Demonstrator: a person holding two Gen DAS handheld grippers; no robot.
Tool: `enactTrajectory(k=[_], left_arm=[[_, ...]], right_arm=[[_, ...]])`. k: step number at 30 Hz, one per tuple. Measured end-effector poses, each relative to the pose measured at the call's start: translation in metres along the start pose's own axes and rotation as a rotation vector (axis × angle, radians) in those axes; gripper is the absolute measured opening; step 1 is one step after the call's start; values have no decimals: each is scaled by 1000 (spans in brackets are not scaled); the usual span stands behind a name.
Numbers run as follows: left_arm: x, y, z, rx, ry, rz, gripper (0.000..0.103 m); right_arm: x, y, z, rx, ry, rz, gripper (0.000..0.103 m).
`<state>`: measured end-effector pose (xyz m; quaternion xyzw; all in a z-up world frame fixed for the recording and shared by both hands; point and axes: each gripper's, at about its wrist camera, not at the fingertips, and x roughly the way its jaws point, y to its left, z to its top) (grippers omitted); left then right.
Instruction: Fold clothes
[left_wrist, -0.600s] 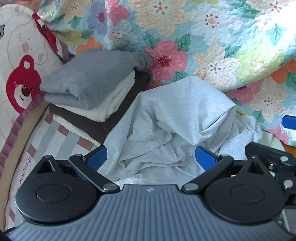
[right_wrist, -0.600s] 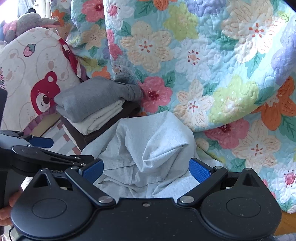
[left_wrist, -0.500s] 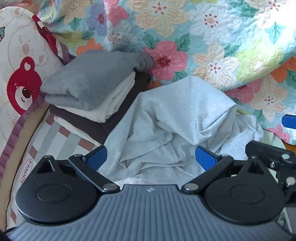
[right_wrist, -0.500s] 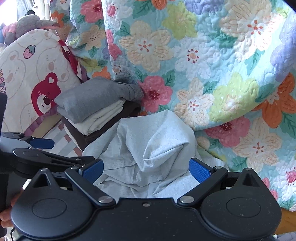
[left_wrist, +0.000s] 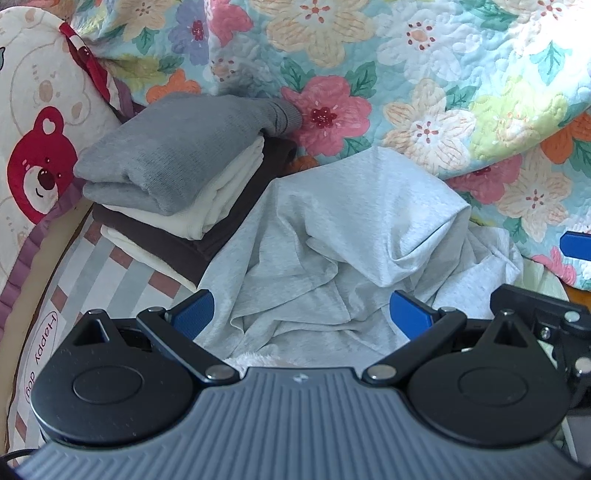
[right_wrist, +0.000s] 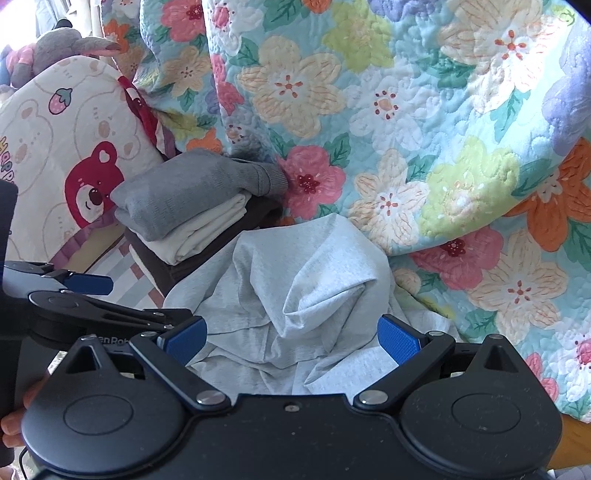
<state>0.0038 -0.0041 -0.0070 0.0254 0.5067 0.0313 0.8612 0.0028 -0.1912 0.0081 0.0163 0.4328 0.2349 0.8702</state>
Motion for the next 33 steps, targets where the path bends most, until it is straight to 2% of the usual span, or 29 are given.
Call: enactTrajectory(k=[6, 9, 33], left_arm=[[-10, 17, 2, -76, -49, -1, 103], [-10, 27, 4, -98, -43, 3, 103], [1, 32, 4, -96, -19, 8, 103]], right_arm=[[3, -1, 0, 3, 2, 20, 101], [4, -2, 0, 4, 7, 44, 101], [21, 4, 2, 18, 24, 30, 101]])
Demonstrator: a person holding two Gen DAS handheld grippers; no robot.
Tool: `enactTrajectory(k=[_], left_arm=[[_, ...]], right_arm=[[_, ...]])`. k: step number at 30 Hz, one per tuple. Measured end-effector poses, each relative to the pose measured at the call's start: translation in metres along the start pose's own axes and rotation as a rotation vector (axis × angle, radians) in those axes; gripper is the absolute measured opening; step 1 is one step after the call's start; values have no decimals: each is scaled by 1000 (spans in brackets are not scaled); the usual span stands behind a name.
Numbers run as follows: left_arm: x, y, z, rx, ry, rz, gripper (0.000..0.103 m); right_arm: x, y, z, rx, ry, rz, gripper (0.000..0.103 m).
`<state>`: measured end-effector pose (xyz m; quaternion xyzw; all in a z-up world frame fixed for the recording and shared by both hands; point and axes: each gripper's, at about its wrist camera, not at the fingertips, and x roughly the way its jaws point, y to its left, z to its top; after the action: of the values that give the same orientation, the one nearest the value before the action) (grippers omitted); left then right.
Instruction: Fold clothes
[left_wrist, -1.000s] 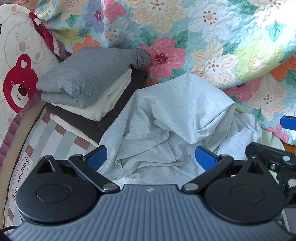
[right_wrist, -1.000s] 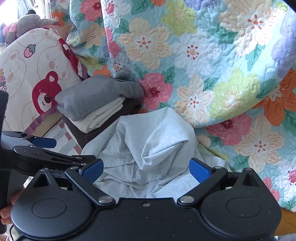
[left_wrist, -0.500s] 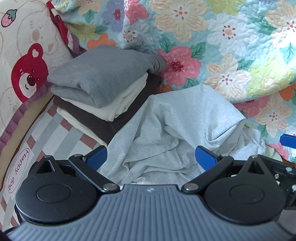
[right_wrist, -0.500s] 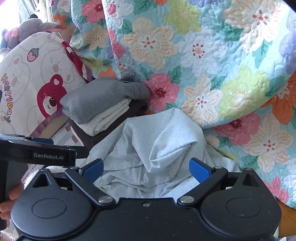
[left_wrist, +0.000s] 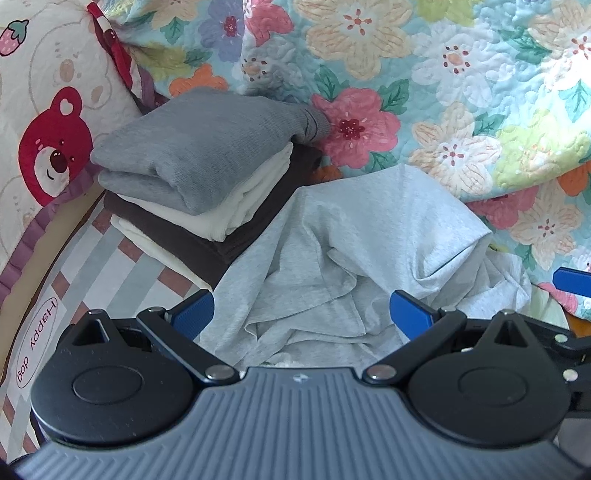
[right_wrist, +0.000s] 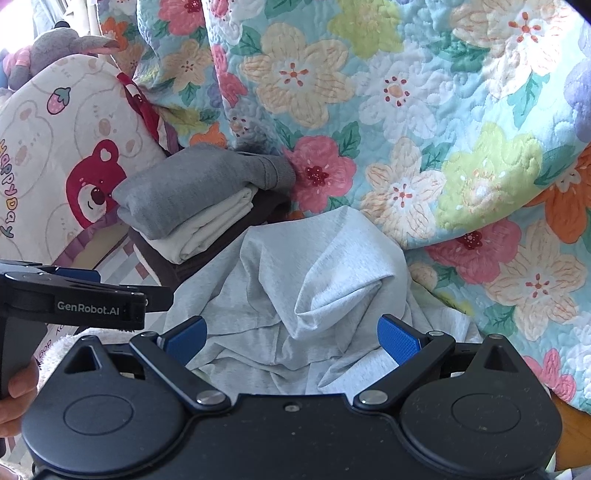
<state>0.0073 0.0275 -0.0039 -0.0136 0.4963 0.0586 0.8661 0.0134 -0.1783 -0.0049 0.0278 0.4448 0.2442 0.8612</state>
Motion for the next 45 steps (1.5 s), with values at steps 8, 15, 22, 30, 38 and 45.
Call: enactTrajectory(k=[8, 15, 22, 30, 38, 45], left_arm=[[1, -2, 1, -1, 1, -2, 103], [8, -1, 2, -8, 18, -25, 103], [32, 10, 12, -74, 27, -61, 103], [48, 26, 22, -112, -26, -98, 86], [72, 49, 12, -156, 15, -155, 68], [79, 67, 0, -256, -32, -238, 68]], right_arm=[[7, 2, 1, 1, 17, 11, 101], [12, 4, -1, -11, 36, 9, 101], [14, -10, -4, -29, -103, 62, 101], [48, -45, -8, -46, -209, -34, 86], [114, -99, -9, 201, -97, -63, 98], [178, -106, -15, 342, 20, 99, 18]])
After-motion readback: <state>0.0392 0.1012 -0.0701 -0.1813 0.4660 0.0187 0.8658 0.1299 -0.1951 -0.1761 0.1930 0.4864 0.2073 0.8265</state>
